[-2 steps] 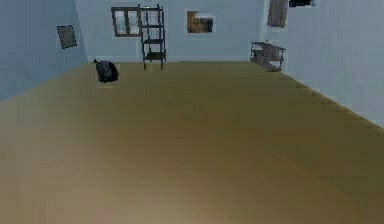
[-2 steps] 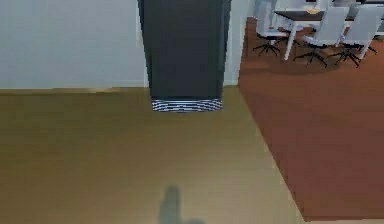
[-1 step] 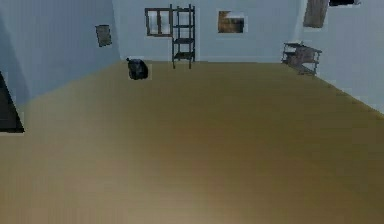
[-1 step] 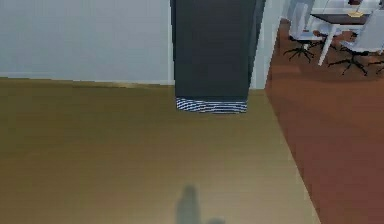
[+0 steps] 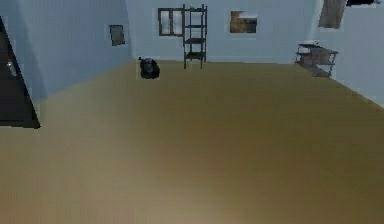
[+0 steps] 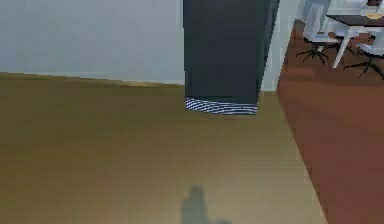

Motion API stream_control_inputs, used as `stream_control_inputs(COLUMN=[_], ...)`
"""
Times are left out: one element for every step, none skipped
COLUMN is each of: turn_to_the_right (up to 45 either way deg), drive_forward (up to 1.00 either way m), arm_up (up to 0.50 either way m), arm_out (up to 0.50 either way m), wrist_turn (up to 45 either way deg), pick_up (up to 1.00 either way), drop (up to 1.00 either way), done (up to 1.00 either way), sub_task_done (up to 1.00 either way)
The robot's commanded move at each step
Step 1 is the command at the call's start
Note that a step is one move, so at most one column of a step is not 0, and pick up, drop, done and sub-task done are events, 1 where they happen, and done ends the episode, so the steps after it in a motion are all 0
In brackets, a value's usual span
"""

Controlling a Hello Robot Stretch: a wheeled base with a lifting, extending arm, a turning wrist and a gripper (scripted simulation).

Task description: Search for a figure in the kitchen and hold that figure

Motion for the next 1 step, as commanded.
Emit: stream_control_inputs(turn_to_the_right=[0.0], drive_forward=[0.2], arm_up=[0.0], arm_out=[0.0], wrist_turn=[0.0], pick_up=[0.0], drop=[0.0], done=[0.0], sub_task_done=[0.0])
